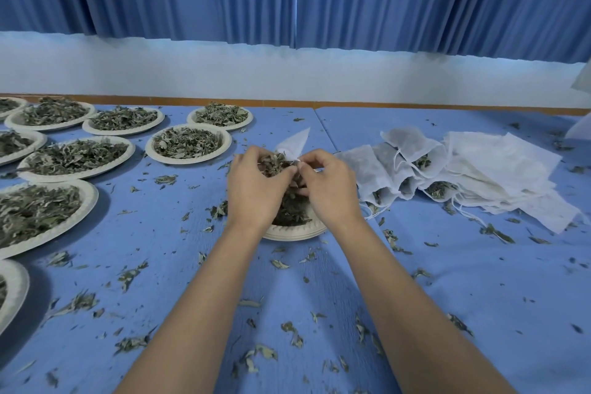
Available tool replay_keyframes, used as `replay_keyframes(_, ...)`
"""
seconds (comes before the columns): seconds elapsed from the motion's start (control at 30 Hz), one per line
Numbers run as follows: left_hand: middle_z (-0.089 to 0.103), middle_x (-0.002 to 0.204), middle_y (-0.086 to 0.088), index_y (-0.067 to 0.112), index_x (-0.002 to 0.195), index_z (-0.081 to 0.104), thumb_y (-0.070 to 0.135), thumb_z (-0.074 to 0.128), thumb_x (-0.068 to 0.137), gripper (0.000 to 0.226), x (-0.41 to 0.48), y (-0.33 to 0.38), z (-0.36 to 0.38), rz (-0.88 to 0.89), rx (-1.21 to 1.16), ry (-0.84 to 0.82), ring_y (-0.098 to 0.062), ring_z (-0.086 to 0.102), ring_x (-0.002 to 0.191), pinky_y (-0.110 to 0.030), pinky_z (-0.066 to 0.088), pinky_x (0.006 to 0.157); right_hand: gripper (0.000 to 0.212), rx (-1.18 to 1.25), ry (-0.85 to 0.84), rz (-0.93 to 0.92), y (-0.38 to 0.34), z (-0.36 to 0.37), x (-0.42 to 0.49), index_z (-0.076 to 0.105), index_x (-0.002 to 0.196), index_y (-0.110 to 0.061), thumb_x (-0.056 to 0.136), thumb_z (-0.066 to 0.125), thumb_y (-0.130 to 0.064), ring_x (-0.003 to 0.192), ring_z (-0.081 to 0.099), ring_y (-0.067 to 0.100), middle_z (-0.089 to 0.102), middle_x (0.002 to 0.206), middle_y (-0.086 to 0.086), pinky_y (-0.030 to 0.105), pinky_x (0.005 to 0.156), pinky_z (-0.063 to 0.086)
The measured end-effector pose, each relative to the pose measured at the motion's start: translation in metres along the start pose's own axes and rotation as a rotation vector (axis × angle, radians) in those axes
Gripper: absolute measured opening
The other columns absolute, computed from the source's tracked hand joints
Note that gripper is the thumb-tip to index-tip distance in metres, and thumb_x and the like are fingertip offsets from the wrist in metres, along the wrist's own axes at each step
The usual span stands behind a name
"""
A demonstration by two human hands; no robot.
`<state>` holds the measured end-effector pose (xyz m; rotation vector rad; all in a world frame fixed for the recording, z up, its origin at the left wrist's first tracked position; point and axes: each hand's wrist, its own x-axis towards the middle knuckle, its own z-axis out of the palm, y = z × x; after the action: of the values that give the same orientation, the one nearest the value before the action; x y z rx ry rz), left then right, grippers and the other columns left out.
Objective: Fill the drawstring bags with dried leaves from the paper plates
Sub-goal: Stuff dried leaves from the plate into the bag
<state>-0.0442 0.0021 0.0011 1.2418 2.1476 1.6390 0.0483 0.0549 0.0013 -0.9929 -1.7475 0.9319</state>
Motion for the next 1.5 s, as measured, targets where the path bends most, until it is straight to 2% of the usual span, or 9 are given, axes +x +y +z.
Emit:
replay_keyframes(0.2,0.060,0.082,0.007,0.021,0.081,0.062,0.038,0.062,0.088,0.019,0.001,0.002,-0.007,-0.229,-0.367,-0.107,-0.011,0.058,0.085,-0.038,0.049,0.088,0.013,-0.022,0.022,-0.020,0.001,-0.002,0.001,0.064,0.082,-0.015,0.092,0.058,-0.009,0.083,0.065,0.024,0.059,0.075,-0.013,0.045,0.080,0.055)
replay_keyframes(0.37,0.065,0.093,-0.004,0.021,0.078,0.060,0.010,0.078,0.075,0.022,-0.003,-0.002,-0.005,-0.251,-0.410,-0.103,-0.024,0.063,0.096,-0.044,0.050,0.095,0.024,0.040,0.037,0.031,-0.002,-0.003,0.002,0.060,0.071,-0.024,0.090,0.059,-0.010,0.082,0.066,0.026,0.059,0.072,-0.010,0.047,0.080,0.055)
replay_keyframes(0.5,0.067,0.094,-0.001,0.023,0.073,0.057,0.014,0.083,0.069,0.028,0.002,-0.006,-0.001,-0.238,-0.310,0.002,-0.017,0.064,0.089,-0.034,0.051,0.083,0.026,0.051,0.004,0.040,-0.004,0.000,0.000,0.059,0.067,-0.027,0.088,0.060,-0.011,0.081,0.066,0.025,0.059,0.070,-0.010,0.047,0.080,0.055)
replay_keyframes(0.67,0.057,0.070,0.011,0.024,0.065,0.052,0.014,0.077,0.074,0.028,0.010,-0.001,0.005,-0.237,-0.142,0.163,-0.006,0.053,0.064,-0.016,0.036,0.054,0.015,-0.038,-0.049,-0.022,-0.004,0.001,-0.002,0.061,0.074,-0.016,0.088,0.060,-0.012,0.082,0.065,0.026,0.064,0.074,-0.003,0.046,0.082,0.052)
replay_keyframes(0.83,0.052,0.066,0.013,0.024,0.062,0.050,0.004,0.069,0.076,0.031,0.018,0.001,0.009,-0.368,-0.204,0.285,-0.009,0.052,0.064,-0.024,0.041,0.063,0.018,-0.264,-0.133,-0.101,-0.005,0.003,-0.005,0.057,0.071,-0.024,0.088,0.057,-0.018,0.081,0.061,0.020,0.068,0.075,-0.001,0.036,0.073,0.049)
replay_keyframes(0.93,0.053,0.065,0.010,0.023,0.063,0.049,0.007,0.072,0.076,0.031,0.014,0.002,0.013,-0.408,-0.299,0.313,-0.012,0.053,0.062,-0.026,0.042,0.063,0.017,-0.159,-0.096,-0.042,-0.003,0.003,-0.005,0.059,0.072,-0.022,0.088,0.059,-0.019,0.077,0.062,0.020,0.063,0.069,-0.007,0.039,0.074,0.051)
replay_keyframes(1.2,0.060,0.086,-0.006,0.013,0.076,0.055,-0.009,0.058,0.080,0.022,0.009,0.003,-0.007,-0.468,-0.699,-0.104,-0.014,0.059,0.081,-0.021,0.052,0.074,0.015,0.002,-0.019,0.030,0.001,0.004,-0.001,0.060,0.077,-0.020,0.092,0.058,-0.017,0.074,0.059,0.023,0.056,0.070,-0.011,0.052,0.074,0.053)
replay_keyframes(1.33,0.063,0.103,-0.007,0.019,0.086,0.057,-0.013,0.071,0.071,0.038,0.005,-0.002,-0.010,-0.340,-0.522,-0.209,-0.020,0.062,0.095,-0.036,0.051,0.090,0.022,0.036,-0.026,0.034,-0.002,0.001,0.000,0.055,0.074,-0.025,0.094,0.055,-0.017,0.082,0.065,0.030,0.056,0.074,-0.011,0.052,0.076,0.053)
replay_keyframes(1.5,0.066,0.091,0.002,0.022,0.075,0.054,0.016,0.084,0.068,0.031,0.003,-0.012,-0.009,-0.160,-0.282,-0.116,-0.021,0.066,0.086,-0.034,0.054,0.078,0.017,0.115,-0.105,0.055,-0.005,-0.003,0.000,0.056,0.082,-0.019,0.097,0.050,-0.014,0.062,0.065,0.021,0.056,0.078,-0.009,0.035,0.063,0.056)
